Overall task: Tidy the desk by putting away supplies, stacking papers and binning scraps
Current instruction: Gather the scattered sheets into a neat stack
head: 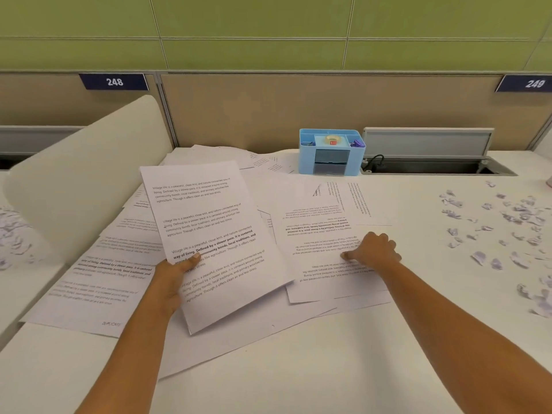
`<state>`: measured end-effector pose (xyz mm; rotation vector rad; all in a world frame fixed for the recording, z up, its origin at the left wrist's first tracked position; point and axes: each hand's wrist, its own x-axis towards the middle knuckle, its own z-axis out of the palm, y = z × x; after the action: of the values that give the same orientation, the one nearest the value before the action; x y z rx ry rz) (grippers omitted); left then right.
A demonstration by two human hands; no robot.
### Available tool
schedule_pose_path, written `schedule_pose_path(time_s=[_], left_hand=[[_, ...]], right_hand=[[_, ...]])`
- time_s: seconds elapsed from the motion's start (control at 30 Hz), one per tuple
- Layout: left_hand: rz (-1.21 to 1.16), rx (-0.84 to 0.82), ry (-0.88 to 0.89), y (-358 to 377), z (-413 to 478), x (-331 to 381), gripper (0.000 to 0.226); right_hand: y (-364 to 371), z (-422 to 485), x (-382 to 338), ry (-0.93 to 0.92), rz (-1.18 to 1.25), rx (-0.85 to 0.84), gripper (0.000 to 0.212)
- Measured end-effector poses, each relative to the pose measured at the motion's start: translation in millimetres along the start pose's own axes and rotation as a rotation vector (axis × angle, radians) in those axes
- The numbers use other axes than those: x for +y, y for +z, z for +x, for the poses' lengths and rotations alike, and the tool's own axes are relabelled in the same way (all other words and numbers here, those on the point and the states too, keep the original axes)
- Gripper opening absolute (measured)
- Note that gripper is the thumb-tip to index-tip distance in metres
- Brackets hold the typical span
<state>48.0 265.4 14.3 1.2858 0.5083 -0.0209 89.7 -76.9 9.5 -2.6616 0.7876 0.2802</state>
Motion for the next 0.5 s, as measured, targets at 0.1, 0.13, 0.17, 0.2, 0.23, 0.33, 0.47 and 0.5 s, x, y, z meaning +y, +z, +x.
schedule_pose_path(time_s=[0.1, 0.13, 0.17, 0.2, 0.23, 0.33, 0.47, 0.5], left_hand=[[0.013, -0.009, -0.004, 2.7, 0.0, -0.8, 0.032], [0.013, -0.01, -0.007, 3.3, -0.2, -0.9, 0.033], [0.015, -0.01, -0.009, 3.7, -0.3, -1.1, 0.033], [0.018, -0.01, -0.011, 3.9, -0.4, -1.5, 0.033], [0.021, -0.008, -0.013, 3.6, -0.5, -1.7, 0.033], [0.026, 0.0, -0.015, 1.8, -0.2, -2.4, 0.035], [0.03, 0.001, -0.017, -0.5, 0.9, -3.3, 0.034], [0.033, 0.002, -0.017, -0.7, 1.3, -3.2, 0.033]], right_hand=[[1.4, 2.1, -1.7, -0.012, -0.004, -0.025, 0.071], [2.5, 3.6, -1.7, -0.014, 0.016, -0.029, 0.069], [3.7, 5.1, -1.1, -0.013, 0.04, -0.032, 0.066], [4.3, 5.8, -0.7, -0.013, 0.062, -0.034, 0.064], [4.8, 6.3, -0.3, -0.016, 0.079, -0.036, 0.062], [6.0, 7.6, 0.3, -0.021, 0.126, -0.044, 0.067], [5.7, 5.8, 2.3, -0.033, 0.257, -0.061, 0.068], [5.6, 5.6, 2.8, -0.044, 0.277, -0.065, 0.067]])
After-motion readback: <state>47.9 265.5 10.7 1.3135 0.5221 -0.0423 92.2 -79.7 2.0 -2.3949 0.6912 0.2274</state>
